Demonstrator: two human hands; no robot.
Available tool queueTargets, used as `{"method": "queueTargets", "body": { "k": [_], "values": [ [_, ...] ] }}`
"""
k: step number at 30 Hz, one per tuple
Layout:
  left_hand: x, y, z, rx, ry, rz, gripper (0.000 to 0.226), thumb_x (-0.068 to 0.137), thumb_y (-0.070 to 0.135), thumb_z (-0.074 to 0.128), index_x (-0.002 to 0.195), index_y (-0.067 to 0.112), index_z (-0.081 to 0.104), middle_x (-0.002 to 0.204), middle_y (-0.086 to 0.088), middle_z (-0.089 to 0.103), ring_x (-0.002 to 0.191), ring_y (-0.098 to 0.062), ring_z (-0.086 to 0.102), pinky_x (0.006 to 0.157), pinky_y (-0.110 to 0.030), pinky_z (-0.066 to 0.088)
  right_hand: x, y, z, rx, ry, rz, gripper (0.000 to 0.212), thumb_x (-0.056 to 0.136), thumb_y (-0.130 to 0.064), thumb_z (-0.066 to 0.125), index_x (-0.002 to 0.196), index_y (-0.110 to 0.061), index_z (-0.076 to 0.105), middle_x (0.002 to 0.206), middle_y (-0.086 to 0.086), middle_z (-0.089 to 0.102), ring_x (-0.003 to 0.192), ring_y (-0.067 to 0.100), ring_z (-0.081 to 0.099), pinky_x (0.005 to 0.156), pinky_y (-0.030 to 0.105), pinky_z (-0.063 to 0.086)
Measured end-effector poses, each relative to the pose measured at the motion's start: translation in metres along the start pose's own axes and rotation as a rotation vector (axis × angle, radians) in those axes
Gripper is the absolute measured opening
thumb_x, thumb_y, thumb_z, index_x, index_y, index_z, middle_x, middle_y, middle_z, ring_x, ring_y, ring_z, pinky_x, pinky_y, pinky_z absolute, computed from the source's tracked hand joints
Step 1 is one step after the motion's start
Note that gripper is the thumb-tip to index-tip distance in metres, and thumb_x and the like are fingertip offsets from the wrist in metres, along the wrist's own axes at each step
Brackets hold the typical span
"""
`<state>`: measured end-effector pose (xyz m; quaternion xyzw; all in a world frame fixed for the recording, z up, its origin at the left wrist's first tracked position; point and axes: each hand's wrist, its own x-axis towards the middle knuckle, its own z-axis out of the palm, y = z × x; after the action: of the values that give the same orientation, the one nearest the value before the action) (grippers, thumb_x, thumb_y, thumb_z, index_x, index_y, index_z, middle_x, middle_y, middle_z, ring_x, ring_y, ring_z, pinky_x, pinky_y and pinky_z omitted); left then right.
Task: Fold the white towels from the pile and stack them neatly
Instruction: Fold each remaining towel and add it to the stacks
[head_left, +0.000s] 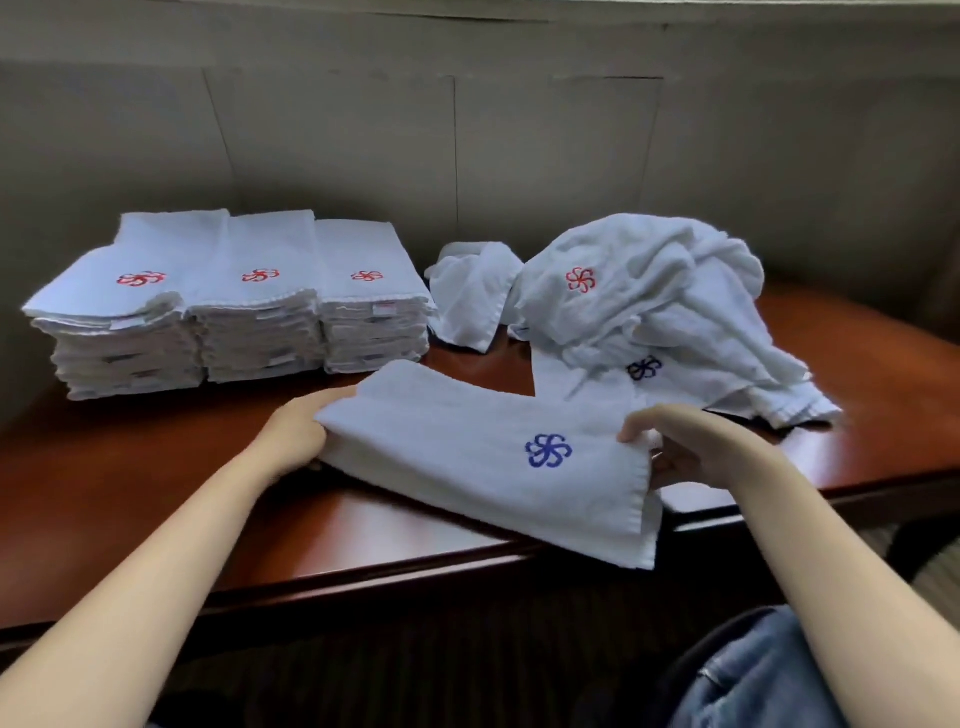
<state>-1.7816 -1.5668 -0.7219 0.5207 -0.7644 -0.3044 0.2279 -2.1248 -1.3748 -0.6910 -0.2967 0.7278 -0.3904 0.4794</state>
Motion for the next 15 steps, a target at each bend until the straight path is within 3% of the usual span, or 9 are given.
{"method": "queueTargets", "body": {
  "k": [2, 4, 7, 10, 12, 15],
  "values": [
    [0.0, 0.001, 0.001, -0.289, -0.052, -0.124, 0.048, 0.097, 0.009, 0.033, 0.129, 0.036, 0.056, 0.126, 0.008, 0.058, 0.091, -0.006, 0.055, 0.059, -0.023, 0.047, -0.003, -0.001, 0.003, -0.007, -0.04, -0.012, 0.027, 0.069, -0.005, 0.06, 0.096, -0.003, 0.064, 0.08, 0.014, 0.06, 0.069, 0.027, 0.056, 0.067, 0.035, 0.057],
    [0.003, -0.002, 0.001, -0.41, -0.078, -0.165, 0.046, 0.098, 0.008, 0.035, 0.134, 0.03, 0.054, 0.129, 0.007, 0.057, 0.095, -0.008, 0.057, 0.06, -0.021, 0.047, -0.003, -0.002, 0.006, -0.079, 0.014, -0.022, 0.019, 0.068, -0.002, 0.059, 0.087, -0.004, 0.062, 0.077, 0.013, 0.054, 0.069, 0.026, 0.053, 0.075, 0.037, 0.058],
    [0.006, -0.006, 0.001, -0.395, -0.086, -0.133, 0.049, 0.095, 0.0, 0.041, 0.136, 0.025, 0.052, 0.13, 0.005, 0.057, 0.106, -0.012, 0.056, 0.066, -0.019, 0.048, -0.003, -0.005, 0.008, -0.246, 0.086, 0.018, 0.019, 0.072, -0.004, 0.055, 0.091, -0.001, 0.057, 0.084, 0.014, 0.051, 0.069, 0.029, 0.057, 0.075, 0.04, 0.059],
    [0.005, -0.007, -0.001, -0.338, -0.113, -0.071, 0.054, 0.09, -0.005, 0.049, 0.135, 0.025, 0.052, 0.118, 0.006, 0.062, 0.097, 0.0, 0.058, 0.069, -0.018, 0.048, -0.004, -0.008, 0.007, -0.388, 0.118, 0.075, 0.03, 0.076, -0.007, 0.053, 0.105, 0.0, 0.054, 0.091, 0.015, 0.048, 0.068, 0.029, 0.056, 0.066, 0.036, 0.059],
    [0.003, -0.007, -0.003, -0.34, -0.175, -0.032, 0.063, 0.085, -0.015, 0.046, 0.131, 0.027, 0.055, 0.112, 0.01, 0.065, 0.1, 0.001, 0.059, 0.072, -0.018, 0.049, -0.006, -0.009, 0.006, -0.439, 0.105, 0.092, 0.033, 0.077, -0.007, 0.053, 0.108, 0.001, 0.053, 0.092, 0.017, 0.05, 0.069, 0.03, 0.057, 0.068, 0.036, 0.059],
    [0.0, -0.009, -0.011, -0.562, -0.32, -0.069, 0.074, 0.074, -0.028, 0.036, 0.119, 0.024, 0.062, 0.122, 0.007, 0.064, 0.103, -0.002, 0.062, 0.074, -0.017, 0.054, -0.009, -0.008, 0.002, -0.437, 0.074, 0.073, 0.034, 0.077, -0.004, 0.053, 0.109, 0.003, 0.056, 0.096, 0.016, 0.055, 0.076, 0.03, 0.057, 0.078, 0.039, 0.056]
  ]
}}
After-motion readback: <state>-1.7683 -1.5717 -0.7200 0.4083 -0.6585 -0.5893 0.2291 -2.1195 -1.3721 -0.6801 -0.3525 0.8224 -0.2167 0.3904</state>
